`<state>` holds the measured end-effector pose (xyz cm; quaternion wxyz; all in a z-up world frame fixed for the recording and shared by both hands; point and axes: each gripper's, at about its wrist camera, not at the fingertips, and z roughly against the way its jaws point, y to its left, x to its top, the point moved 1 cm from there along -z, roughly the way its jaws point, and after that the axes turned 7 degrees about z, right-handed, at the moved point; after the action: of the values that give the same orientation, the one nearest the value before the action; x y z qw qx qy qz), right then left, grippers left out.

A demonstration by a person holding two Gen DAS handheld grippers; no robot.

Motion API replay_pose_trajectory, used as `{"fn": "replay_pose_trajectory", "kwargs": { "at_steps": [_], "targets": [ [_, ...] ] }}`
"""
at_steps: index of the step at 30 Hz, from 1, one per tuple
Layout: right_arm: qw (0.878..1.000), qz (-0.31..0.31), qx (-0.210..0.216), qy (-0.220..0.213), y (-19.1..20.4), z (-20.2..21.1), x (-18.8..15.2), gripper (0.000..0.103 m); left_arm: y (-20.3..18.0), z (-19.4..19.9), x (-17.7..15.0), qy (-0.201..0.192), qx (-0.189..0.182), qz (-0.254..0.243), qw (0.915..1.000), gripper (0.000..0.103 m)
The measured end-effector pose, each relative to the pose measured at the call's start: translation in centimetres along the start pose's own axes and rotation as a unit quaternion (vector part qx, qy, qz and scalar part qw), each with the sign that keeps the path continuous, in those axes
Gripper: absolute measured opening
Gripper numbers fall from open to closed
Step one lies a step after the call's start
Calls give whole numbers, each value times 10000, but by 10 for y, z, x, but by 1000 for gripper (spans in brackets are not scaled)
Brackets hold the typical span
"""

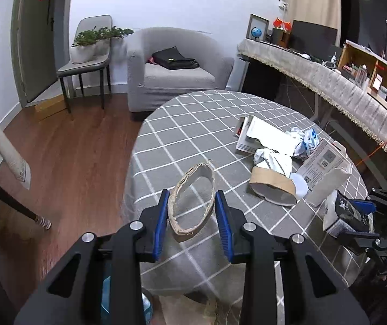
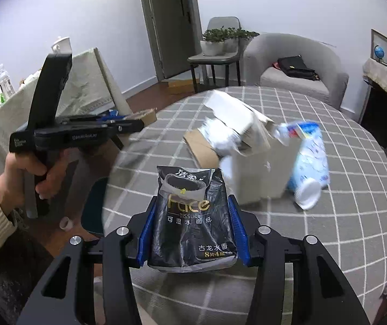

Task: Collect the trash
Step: 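Carry the cardboard ring with the left tool over the teal bin and release it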

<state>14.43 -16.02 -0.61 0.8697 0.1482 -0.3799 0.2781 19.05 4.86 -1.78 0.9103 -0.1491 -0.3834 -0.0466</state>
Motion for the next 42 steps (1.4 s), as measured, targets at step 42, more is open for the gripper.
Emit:
{"fn": "replay_pose_trajectory", "kwargs": {
  "at_steps": [42],
  "targets": [
    [9891,503,1303,465,173,-149,74,50,223,-7,-170,2106,1646,1513,9517,37]
  ]
}}
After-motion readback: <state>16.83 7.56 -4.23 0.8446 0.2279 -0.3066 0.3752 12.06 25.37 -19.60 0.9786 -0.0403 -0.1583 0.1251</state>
